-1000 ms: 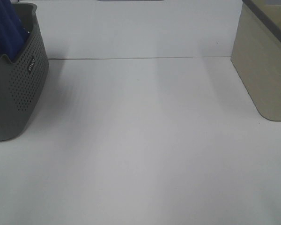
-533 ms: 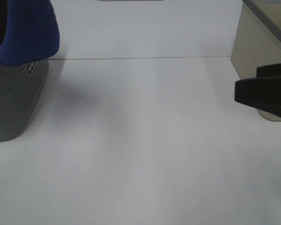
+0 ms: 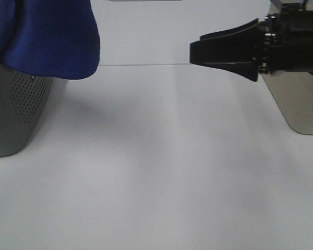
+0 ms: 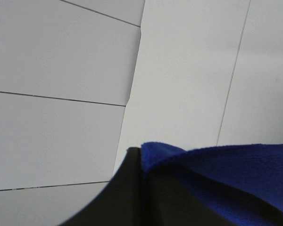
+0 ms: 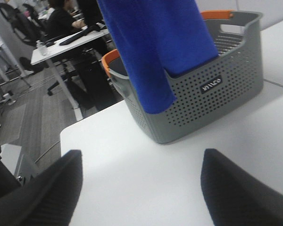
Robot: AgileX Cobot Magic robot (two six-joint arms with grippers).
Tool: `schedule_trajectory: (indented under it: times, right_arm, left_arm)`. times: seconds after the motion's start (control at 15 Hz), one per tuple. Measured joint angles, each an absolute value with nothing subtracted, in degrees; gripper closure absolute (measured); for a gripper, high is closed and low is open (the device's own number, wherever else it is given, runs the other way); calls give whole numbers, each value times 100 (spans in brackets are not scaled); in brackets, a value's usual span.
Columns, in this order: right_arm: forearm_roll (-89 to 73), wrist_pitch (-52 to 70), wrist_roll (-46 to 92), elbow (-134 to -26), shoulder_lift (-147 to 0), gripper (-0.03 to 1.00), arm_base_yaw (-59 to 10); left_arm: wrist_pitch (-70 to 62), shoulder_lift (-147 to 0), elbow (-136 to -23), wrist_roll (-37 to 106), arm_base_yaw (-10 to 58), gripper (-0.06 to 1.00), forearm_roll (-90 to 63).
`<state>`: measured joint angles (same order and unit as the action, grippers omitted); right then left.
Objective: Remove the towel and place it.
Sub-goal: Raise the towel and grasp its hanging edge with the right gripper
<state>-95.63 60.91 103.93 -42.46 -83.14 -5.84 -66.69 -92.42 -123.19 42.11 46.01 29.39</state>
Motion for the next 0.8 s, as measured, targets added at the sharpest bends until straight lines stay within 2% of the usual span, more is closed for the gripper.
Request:
schedule_trajectory:
  times: [0.2, 0.4, 0.67, 0.8]
  right_arm:
    - [-9563, 5953, 10445, -5174, -9127, 27, -1255]
    - [-9660, 5879, 10451, -5913, -9763, 27, -1616]
    - [-9735, 5604, 10628, -6429, -10101, 27, -2114]
    - [-9872, 5317, 10668, -6463, -10147, 27, -2126]
  left_arm:
    - [-6474, -9242, -12319, 4274, 4641, 94, 2636]
    - [-6331, -9242, -12319, 4303, 4641, 94, 2361]
    - [-6188, -9242, -12319, 4320, 4641, 94, 2114]
    - [-6199, -9242, -12319, 4320, 4641, 94, 2017]
